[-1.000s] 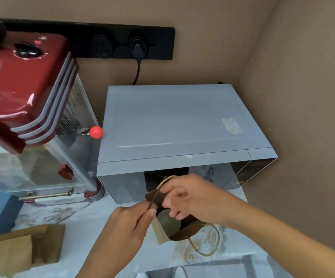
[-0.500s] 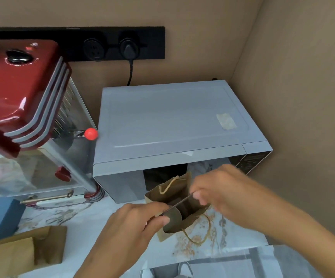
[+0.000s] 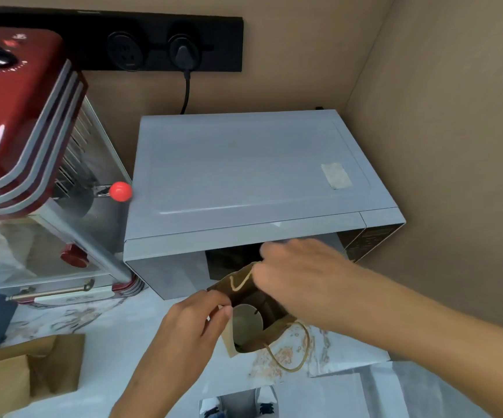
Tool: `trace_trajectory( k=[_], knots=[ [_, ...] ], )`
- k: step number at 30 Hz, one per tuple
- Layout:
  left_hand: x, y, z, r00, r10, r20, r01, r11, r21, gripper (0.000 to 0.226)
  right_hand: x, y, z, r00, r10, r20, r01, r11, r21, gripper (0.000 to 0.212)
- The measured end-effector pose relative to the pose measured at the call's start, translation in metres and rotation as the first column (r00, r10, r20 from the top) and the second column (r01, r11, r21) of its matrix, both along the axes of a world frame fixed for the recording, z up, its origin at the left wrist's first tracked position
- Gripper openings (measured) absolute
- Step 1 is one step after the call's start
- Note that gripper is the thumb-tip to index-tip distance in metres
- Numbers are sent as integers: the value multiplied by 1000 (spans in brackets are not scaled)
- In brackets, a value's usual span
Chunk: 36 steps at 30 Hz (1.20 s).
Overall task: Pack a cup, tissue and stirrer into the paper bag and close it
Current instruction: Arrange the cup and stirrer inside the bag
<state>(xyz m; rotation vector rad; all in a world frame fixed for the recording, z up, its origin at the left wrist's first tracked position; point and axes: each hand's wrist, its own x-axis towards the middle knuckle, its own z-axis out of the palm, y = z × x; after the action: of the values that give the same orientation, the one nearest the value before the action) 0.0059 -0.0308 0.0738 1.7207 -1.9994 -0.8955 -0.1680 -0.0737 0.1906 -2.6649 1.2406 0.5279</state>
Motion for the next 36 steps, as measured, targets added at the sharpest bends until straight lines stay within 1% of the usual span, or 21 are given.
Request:
trace_trajectory(
  k=[2, 4, 5, 10, 13, 17, 19, 21, 24, 26, 28, 29, 32, 34, 35, 36],
  knots=[
    [2, 0, -3, 1000, 17, -19, -17, 1000, 2, 6, 18, -7, -26, 999, 24, -24, -23, 999, 37, 29],
    [3, -1, -4, 998, 38, -44, -37, 999, 2, 6, 31, -11, -43, 998, 0, -58, 4, 998, 64, 17],
    [4, -1, -5, 998, 43, -56, -43, 999, -3, 6, 36, -12, -48, 998, -25, -59, 29, 997, 67, 14],
    [7, -2, -7, 992, 55, -112, -58, 998, -29, 11, 40, -10, -64, 994, -108, 13, 108, 993, 46, 19],
    [5, -2, -12, 992, 56, -109, -62, 997, -46, 10, 35, -7, -75, 994, -109, 0, 109, 990, 91, 21],
    [5, -1, -17, 992, 42, -121, -48, 998, -44, 15, 39, -11, -96, 985, -146, -94, 159, 974, 158, 19],
    [6, 0, -18, 992, 41, -122, -47, 998, -46, 16, 42, -12, -111, 973, -174, -150, 204, 956, 212, 13],
    [5, 0, -18, 991, 43, -125, -51, 997, -57, 16, 44, -11, -123, 963, -143, -228, 203, 942, 266, 6],
    [5, 0, -18, 991, 39, -125, -48, 996, -71, 15, 43, -13, -130, 949, -64, -308, 166, 934, 317, 17],
    [4, 0, -18, 991, 41, -126, -51, 996, -69, 13, 41, -17, -134, 952, -87, -293, 189, 921, 340, 14],
    [4, 1, -18, 990, 46, -133, -57, 996, -74, 11, 40, -19, -136, 957, -143, -254, 227, 910, 346, 3],
    [3, 1, -17, 990, 47, -131, -58, 995, -77, 10, 40, -19, -136, 954, -170, -248, 252, 902, 351, 3],
    [2, 1, -18, 991, 41, -125, -52, 995, -88, 10, 38, -16, -135, 936, -228, -269, 321, 866, 383, 18],
    [2, 1, -18, 992, 34, -123, -45, 995, -86, 11, 40, -15, -125, 939, -188, -287, 299, 861, 411, 9],
    [3, 1, -17, 991, 32, -128, -43, 995, -85, 11, 40, -16, -117, 950, -153, -271, 260, 867, 424, 5],
    [5, 2, -17, 990, 33, -139, -45, 996, -80, 15, 38, -18, -106, 965, -120, -231, 214, 872, 440, 9]
  ],
)
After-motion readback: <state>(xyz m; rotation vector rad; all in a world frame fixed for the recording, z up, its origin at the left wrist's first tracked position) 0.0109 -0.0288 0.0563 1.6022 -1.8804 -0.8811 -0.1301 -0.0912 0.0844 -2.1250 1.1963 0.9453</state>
